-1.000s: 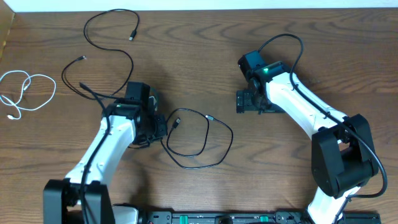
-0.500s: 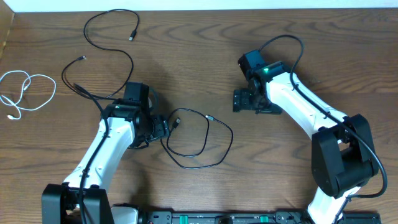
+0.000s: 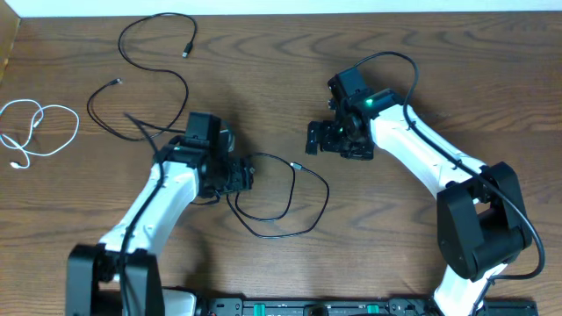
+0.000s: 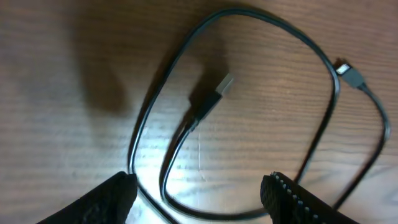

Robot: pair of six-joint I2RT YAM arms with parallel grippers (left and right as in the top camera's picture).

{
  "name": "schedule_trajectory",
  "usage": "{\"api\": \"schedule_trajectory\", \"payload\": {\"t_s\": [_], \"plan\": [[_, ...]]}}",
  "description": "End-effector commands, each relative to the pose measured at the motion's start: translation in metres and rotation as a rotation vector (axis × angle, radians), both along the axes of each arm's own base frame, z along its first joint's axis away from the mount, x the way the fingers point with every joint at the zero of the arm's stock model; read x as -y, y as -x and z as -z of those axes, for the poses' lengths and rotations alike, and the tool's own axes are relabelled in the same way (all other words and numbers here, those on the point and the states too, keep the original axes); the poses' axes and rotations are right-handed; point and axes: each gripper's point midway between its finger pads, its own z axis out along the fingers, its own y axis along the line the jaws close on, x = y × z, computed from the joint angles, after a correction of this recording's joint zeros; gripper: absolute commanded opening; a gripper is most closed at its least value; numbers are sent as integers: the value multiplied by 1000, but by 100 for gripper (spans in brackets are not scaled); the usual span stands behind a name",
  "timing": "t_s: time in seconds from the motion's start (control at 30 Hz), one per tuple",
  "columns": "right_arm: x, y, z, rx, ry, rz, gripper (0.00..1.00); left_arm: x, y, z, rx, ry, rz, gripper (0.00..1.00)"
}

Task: Untangle cables

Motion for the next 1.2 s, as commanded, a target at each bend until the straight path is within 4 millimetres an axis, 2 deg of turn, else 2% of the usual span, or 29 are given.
{"api": "schedule_trajectory", "payload": {"t_s": [0.0, 0.1, 0.47, 0.6, 0.77, 0.83, 0.9, 0.93, 1.17], "plan": [[6, -2, -2, -10, -14, 20, 99, 3, 2, 16, -23, -11, 74, 69], [13, -1, -1, -26, -1, 31, 99, 4, -2, 26, -29, -12, 79, 52], [15, -1, 1, -17, 27, 32, 99, -3, 5, 58, -104, -74, 130, 46], [15, -1, 1, -16, 27, 30, 99, -5, 8, 65, -109, -158, 164, 31], [14, 0, 1, -16, 28, 27, 99, -4, 11, 68, -93, -265, 218, 31], [14, 0, 1, -16, 30, 27, 99, -1, 12, 68, -92, -264, 222, 24], [14, 1, 1, -18, 31, 27, 99, -1, 13, 68, -93, -264, 223, 11], [14, 1, 1, -18, 31, 27, 99, -1, 13, 68, -95, -265, 224, 8], [15, 3, 2, -26, 35, 27, 99, -3, 19, 63, -123, -268, 210, 7]]}}
